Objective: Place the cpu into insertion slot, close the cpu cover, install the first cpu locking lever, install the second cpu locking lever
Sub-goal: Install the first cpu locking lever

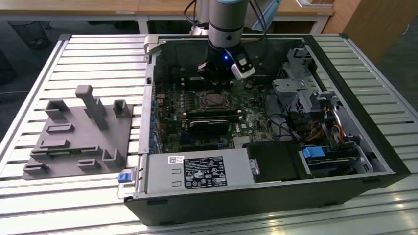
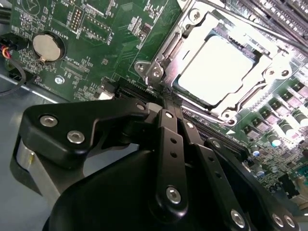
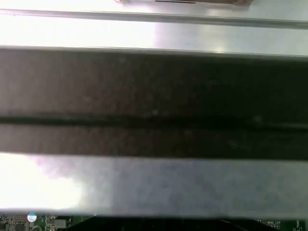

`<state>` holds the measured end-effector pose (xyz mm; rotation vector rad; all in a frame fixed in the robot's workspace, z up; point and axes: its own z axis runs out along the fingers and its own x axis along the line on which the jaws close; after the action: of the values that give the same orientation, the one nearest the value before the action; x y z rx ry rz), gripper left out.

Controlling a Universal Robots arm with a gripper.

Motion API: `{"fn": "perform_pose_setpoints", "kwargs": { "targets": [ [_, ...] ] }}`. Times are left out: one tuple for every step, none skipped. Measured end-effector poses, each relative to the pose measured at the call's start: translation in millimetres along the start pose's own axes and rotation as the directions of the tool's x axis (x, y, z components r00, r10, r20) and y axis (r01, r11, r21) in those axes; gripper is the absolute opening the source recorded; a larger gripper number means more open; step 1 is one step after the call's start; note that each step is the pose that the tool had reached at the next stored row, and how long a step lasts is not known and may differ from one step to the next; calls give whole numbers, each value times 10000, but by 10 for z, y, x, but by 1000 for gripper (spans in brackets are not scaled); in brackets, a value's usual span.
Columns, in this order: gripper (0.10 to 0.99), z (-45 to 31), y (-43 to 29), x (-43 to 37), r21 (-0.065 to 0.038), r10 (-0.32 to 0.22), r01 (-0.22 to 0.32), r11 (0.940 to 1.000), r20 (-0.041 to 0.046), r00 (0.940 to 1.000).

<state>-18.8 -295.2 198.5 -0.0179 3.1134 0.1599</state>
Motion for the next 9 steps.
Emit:
{"fn": "perform_pose_setpoints", "kwargs": {
  "targets": [
    [106, 2, 1, 0, 19, -1, 1, 10000, -1, 10000],
    [106, 5, 3, -1, 26, -2, 2, 10000, 1, 10000],
    [106, 8, 5, -2, 28, -2, 2, 10000, 6, 10000],
    [106, 8, 5, -1, 33, -3, 3, 10000, 5, 10000],
    [106, 6, 5, -2, 36, -3, 3, 10000, 4, 10000],
    [106, -5, 6, -1, 41, -2, 2, 10000, 4, 10000],
    [106, -20, 8, -2, 38, -1, 1, 10000, 3, 10000],
    [106, -32, 9, -2, 36, -2, 2, 10000, 3, 10000],
    [106, -33, 10, -2, 36, -2, 2, 10000, 4, 10000]
  ]
}}
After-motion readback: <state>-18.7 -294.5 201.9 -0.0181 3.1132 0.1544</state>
